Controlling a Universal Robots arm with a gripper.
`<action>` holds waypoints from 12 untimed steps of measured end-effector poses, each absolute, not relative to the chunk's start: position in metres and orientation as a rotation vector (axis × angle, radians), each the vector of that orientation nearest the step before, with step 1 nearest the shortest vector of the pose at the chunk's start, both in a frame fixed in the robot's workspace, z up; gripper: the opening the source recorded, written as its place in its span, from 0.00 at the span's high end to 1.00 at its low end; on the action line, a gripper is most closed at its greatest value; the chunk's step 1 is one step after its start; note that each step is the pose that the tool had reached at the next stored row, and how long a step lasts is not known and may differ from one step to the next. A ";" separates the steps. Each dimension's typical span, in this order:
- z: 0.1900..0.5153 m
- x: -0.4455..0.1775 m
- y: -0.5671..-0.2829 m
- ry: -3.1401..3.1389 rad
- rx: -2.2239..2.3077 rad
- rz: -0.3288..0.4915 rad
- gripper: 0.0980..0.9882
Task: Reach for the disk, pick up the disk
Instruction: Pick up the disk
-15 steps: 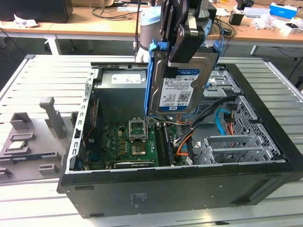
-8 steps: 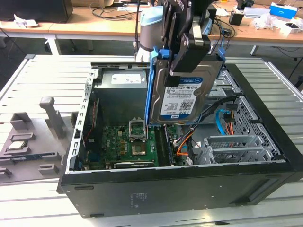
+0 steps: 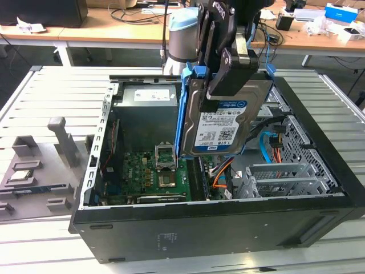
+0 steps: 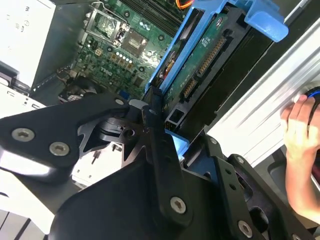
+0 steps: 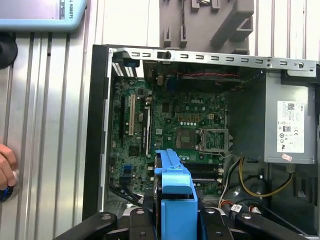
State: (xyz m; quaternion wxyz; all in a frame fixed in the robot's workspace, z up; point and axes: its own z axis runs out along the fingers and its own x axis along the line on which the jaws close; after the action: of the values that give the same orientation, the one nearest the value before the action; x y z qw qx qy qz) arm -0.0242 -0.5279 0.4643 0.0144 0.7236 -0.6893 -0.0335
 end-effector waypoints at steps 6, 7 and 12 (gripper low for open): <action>0.464 -0.024 -0.543 -2.146 2.252 -0.104 0.70; 0.464 -0.024 -0.545 -2.146 2.252 -0.104 0.70; 0.464 -0.024 -0.559 -2.146 2.252 -0.104 0.70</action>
State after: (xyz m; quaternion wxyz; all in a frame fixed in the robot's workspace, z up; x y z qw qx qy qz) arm -0.0242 -0.5592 0.4639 0.0145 0.7236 -0.6893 -0.0335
